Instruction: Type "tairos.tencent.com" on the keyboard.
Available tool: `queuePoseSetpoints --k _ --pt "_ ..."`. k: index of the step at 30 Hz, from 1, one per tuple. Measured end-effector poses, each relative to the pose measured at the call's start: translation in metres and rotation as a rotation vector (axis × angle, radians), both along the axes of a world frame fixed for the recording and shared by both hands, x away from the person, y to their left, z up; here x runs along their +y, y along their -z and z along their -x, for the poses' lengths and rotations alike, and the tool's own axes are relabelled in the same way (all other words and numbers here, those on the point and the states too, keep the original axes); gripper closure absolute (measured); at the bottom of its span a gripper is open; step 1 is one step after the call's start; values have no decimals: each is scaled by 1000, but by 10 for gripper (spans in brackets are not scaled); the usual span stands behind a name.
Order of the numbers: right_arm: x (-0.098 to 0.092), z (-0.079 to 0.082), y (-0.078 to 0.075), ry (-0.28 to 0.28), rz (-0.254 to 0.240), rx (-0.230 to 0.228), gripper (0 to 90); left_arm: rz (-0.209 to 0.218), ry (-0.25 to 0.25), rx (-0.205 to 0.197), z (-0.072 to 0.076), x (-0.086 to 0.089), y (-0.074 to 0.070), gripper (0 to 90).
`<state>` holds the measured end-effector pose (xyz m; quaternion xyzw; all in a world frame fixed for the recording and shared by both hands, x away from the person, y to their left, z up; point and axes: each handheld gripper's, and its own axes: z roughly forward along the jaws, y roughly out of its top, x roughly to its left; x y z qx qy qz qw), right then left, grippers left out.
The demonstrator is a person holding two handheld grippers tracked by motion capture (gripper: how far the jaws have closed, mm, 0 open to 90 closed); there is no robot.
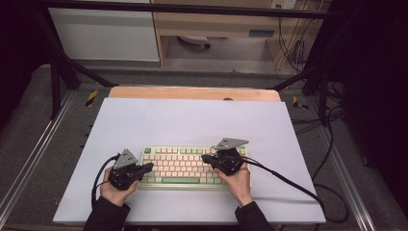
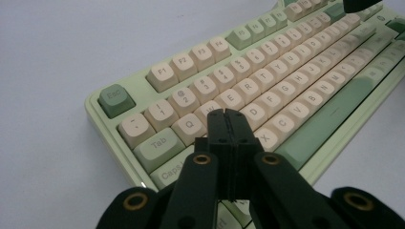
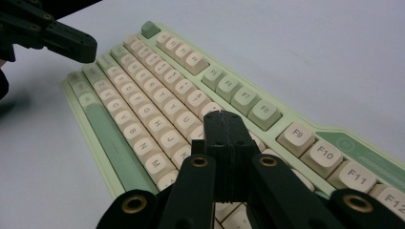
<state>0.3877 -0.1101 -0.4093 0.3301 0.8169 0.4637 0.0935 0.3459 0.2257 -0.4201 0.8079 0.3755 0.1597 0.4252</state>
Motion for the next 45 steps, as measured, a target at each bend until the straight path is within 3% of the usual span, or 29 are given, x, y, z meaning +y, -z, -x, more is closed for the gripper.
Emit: queuePoseSetpoints --k 6,26,39,45 --pt "6 -2 1 3 -4 -2 900 -1 2 0 0 0 0 900" --pt "16 -8 17 -3 84 36 900 -4 1 -1 0 0 0 900" --pt "18 -9 23 -17 104 41 900 -5 0 -1 0 -1 0 900" --pt "16 -6 18 -16 97 28 900 -5 0 -2 0 0 0 900"
